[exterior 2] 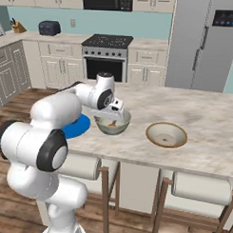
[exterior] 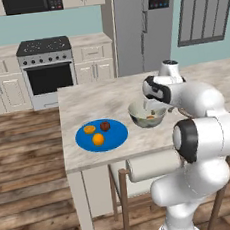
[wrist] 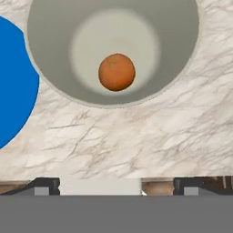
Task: Take the fruits from the plate on the dining counter and place two fruits in each bowl.
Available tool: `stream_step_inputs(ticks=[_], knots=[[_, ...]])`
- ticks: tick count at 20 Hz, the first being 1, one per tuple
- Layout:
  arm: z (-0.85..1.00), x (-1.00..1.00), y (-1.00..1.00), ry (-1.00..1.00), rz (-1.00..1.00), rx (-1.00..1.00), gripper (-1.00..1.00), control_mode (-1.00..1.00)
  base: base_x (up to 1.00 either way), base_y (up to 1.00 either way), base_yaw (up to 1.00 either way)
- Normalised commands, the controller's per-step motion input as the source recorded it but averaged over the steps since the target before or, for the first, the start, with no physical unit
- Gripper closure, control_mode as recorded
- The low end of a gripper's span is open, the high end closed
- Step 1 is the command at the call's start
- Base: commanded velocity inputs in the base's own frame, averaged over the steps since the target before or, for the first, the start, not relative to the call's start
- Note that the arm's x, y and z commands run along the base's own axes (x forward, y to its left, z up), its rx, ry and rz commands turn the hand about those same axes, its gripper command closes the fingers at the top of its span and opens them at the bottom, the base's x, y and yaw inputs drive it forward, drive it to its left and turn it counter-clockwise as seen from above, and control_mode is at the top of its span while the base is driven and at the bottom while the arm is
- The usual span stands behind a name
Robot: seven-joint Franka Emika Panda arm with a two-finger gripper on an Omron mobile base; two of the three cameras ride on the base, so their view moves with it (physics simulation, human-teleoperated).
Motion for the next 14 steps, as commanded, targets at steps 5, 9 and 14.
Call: stream_step_inputs(ticks=[5, 9, 14], knots=[[0.17, -0.35, 0.56, 0.0, 0.0, 0.0, -1.0, -1.0, 0.0, 0.0, 0.0], [0.11, 0.0, 0.78, 0.0, 0.0, 0.0, -1.0, -1.0, 0.0, 0.0, 0.0], [0.16, 0.02, 0.79, 0.06, 0.02, 0.0, -1.0, -1.0, 0.0, 0.0, 0.0]])
